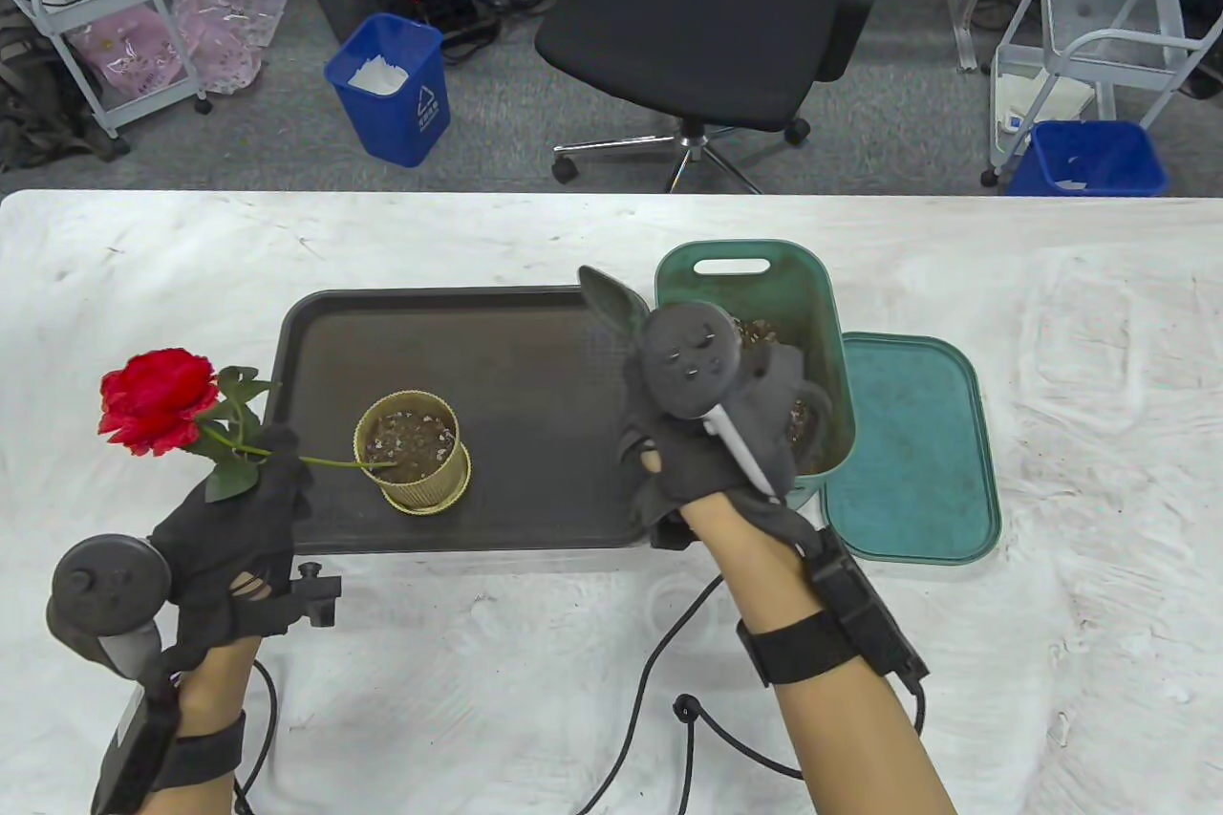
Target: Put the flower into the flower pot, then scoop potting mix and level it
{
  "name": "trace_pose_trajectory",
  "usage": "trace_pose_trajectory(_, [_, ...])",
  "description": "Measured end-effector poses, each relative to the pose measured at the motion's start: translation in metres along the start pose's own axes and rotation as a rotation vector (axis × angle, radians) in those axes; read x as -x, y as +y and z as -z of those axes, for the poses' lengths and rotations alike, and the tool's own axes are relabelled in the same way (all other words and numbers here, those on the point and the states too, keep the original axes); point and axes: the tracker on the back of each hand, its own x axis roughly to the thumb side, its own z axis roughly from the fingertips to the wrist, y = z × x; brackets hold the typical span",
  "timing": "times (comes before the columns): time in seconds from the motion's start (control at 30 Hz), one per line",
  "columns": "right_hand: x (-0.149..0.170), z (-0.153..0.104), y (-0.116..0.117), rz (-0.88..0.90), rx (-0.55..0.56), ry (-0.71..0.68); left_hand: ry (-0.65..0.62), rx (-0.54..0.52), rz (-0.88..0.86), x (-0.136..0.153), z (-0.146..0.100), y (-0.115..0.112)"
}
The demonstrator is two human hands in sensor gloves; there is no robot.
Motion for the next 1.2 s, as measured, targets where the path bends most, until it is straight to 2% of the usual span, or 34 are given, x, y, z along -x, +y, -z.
trace_pose_trajectory(0.13, [0.037, 0.019, -0.006, -0.049, -0.008, 0.134, -0.002, 0.0, 0.002, 0.0, 0.0, 0.0])
trace_pose_trajectory(0.23, [0.057, 0.035, 0.001, -0.099, -0.068, 0.216, 0.0, -0.007, 0.01, 0.0, 0.0, 0.001])
trace_pose_trajectory(0.27, [0.064, 0.045, 0.008, -0.134, -0.124, 0.263, 0.001, -0.009, 0.012, 0.0, -0.001, 0.001])
trace_pose_trajectory(0.47, [0.077, 0.074, 0.042, -0.309, -0.303, 0.412, 0.001, -0.012, 0.016, 0.0, -0.001, 0.001])
trace_pose_trajectory(0.63, [0.076, 0.085, 0.068, -0.466, -0.337, 0.442, -0.005, -0.011, 0.019, -0.002, -0.002, -0.001])
trace_pose_trajectory(0.73, [0.077, 0.089, 0.078, -0.5, -0.348, 0.45, -0.006, -0.013, 0.022, -0.002, -0.003, -0.001])
trace_pose_trajectory(1.0, [0.087, 0.099, 0.096, -0.311, -0.414, 0.475, 0.0, -0.016, 0.023, -0.002, -0.003, 0.0])
trace_pose_trajectory(1.2, [0.097, 0.104, 0.098, -0.12, -0.442, 0.505, -0.001, -0.015, 0.024, -0.002, -0.003, 0.0])
